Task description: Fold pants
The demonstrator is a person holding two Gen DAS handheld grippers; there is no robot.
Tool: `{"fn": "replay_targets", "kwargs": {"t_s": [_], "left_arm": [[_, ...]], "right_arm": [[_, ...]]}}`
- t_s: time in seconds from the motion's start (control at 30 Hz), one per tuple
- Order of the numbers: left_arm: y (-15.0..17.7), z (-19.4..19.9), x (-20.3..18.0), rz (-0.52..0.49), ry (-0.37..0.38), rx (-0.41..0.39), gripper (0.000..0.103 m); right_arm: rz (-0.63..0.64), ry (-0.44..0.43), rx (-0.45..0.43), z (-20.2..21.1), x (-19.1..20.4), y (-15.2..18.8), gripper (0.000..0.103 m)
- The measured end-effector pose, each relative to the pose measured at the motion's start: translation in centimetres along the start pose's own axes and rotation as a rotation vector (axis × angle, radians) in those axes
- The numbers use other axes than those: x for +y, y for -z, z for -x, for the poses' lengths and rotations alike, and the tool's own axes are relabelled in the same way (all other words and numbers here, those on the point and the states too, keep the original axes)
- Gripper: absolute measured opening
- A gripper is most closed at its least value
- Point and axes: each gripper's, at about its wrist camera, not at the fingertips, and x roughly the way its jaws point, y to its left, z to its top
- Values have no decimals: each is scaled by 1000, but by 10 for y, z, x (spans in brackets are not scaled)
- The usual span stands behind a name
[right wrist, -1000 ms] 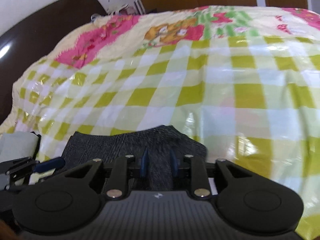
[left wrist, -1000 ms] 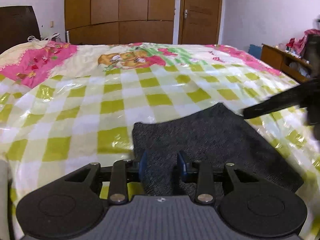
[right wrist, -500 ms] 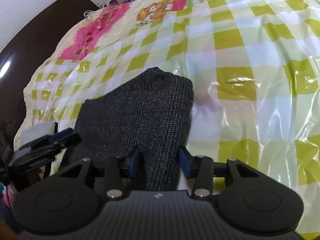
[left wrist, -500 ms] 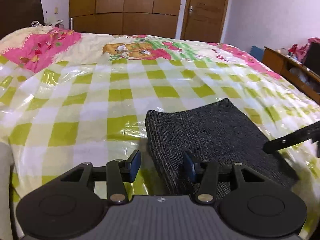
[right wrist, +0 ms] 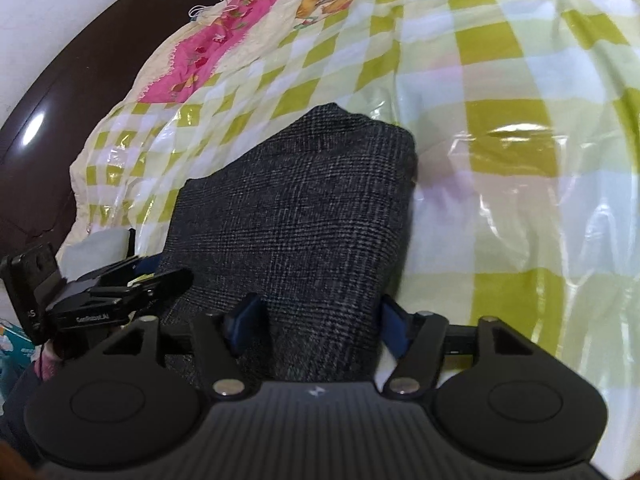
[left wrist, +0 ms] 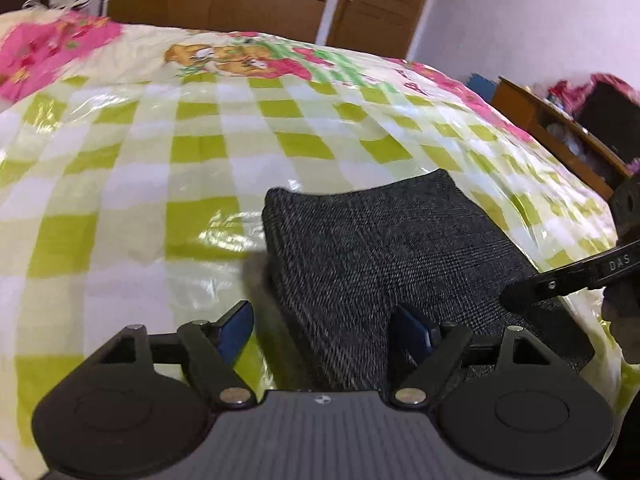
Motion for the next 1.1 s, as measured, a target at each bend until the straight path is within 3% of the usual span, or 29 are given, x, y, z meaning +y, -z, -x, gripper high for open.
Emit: {"fn": "replay_targets", "kwargs": {"t_s": [0.07, 0.13, 0.27, 0.33, 0.43, 0.57, 0.63, 0.73, 0.83, 0.93, 1.0, 1.1], "left_arm": [[-4, -3, 0, -14, 19, 24, 88], [-2, -7, 7, 44, 59, 58, 88], [3, -3, 5, 46, 76, 60, 87], [5, -13, 4, 90, 117, 74, 92], [7, -21, -8, 86, 75, 65, 96], [4, -3, -18, 74, 48, 31, 78], [-2, 5, -19, 109, 67, 8, 63], [-12, 10, -29, 133, 111, -16, 51], [-20, 5, -48, 83, 137, -35, 51], [-23, -26, -59, 68, 143, -5, 51], [-22, -45, -65, 34, 113, 2, 55], [-27, -46, -61, 67, 131, 19, 62]], "right_arm": [[-2, -2, 2, -3, 1, -1, 68], [0, -9, 1, -4, 1, -1, 68], [15, -25, 4, 3, -1, 0, 65], [28, -34, 5, 2, -2, 0, 65], [-4, -44, -9, -10, -4, -2, 61], [-5, -33, -38, -9, 2, -2, 43], [-20, -45, -47, 3, 2, -3, 31], [-30, -41, -80, 26, 3, -6, 27], [-44, -44, -112, 50, -3, -13, 25], [-35, -4, -132, 66, -15, -18, 25], [-77, 24, -113, 62, -32, -21, 26], [-130, 43, -71, 45, -60, -21, 33]]}}
